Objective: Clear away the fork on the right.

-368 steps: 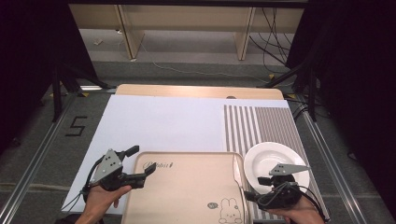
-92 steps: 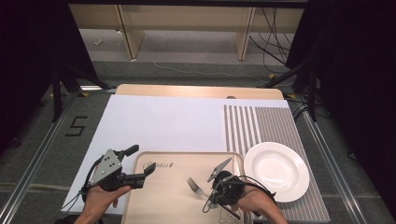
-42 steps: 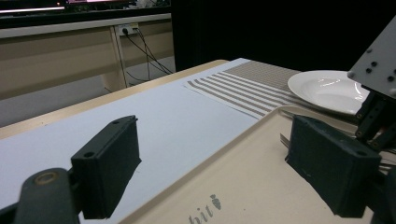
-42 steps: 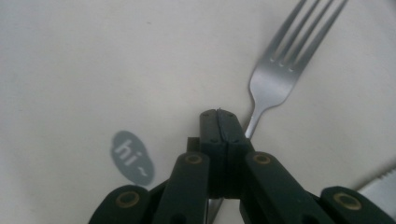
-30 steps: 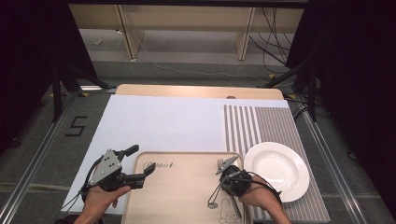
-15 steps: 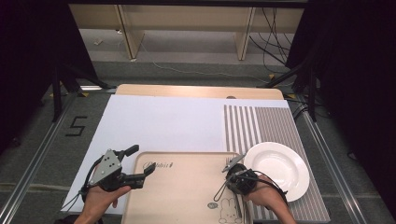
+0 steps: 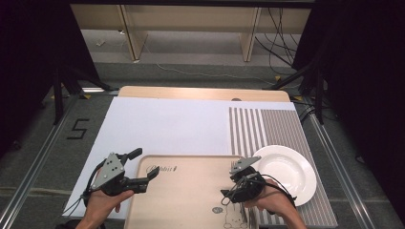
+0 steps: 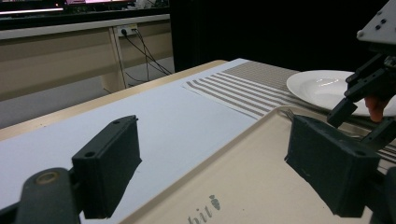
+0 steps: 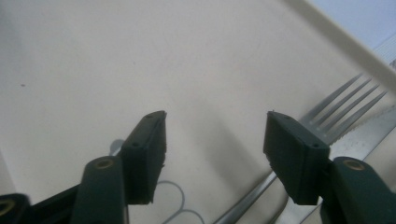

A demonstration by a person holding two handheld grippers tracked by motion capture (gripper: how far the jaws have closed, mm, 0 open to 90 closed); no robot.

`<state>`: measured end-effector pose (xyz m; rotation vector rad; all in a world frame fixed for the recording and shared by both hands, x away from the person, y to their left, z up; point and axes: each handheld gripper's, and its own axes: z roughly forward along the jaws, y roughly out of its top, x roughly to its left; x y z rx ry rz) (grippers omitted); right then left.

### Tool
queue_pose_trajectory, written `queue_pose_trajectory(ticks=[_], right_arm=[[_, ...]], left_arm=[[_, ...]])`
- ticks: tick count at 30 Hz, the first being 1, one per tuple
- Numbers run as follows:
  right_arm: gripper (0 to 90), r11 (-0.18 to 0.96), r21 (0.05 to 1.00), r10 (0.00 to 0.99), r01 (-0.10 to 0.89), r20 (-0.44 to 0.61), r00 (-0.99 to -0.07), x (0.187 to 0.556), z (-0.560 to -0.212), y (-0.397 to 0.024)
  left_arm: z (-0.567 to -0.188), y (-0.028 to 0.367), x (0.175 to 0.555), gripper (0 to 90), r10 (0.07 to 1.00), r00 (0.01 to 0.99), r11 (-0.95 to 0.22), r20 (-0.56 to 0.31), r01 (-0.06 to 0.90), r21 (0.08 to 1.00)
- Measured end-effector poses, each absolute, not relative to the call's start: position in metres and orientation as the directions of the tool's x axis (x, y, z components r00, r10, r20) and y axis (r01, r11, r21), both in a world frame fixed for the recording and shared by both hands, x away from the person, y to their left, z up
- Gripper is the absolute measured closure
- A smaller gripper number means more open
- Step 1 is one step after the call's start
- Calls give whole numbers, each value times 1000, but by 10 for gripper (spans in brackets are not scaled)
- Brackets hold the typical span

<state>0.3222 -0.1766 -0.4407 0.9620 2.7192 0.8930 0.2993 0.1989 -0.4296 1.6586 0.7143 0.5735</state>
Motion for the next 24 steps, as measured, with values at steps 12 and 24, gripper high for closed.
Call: queue_pose_trajectory(ticks=[12,24], right_arm=[[185,574,617,600,538,130,-789,319,-428,-189],[163,508,645,653,571,144,-744,320,-420,-204]], left_arm=[[-430,199,300,165,721,693,-122,-12,143,982],[-430,199,300,166,720,693,-120,-13,143,982]])
